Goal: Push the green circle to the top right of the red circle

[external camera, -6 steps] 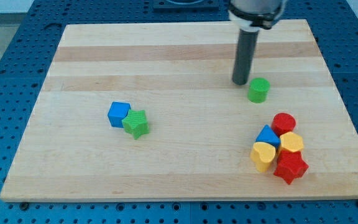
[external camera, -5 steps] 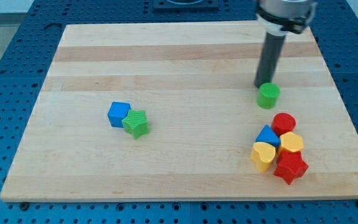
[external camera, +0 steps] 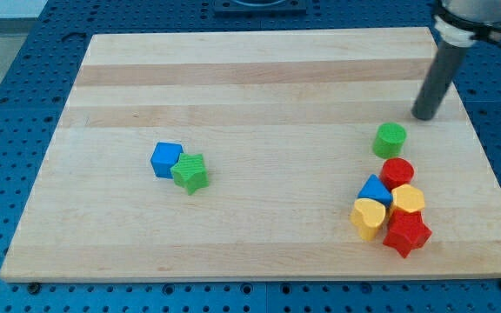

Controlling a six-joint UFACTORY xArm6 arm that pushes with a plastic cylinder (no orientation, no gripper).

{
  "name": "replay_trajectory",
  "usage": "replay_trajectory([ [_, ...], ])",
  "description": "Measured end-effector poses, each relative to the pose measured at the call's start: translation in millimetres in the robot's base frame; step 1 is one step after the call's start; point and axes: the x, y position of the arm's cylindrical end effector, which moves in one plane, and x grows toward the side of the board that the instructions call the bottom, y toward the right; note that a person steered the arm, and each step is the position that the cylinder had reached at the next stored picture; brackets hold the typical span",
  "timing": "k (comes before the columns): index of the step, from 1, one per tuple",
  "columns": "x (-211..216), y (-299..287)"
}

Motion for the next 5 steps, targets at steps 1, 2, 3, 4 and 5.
replay_trajectory([
  [1,18.1,-60.5],
  [2,46.2,-85.5],
  [3,60.4,-73.9],
  [4,60.4,-46.5],
  [5,60.2,-62.0],
])
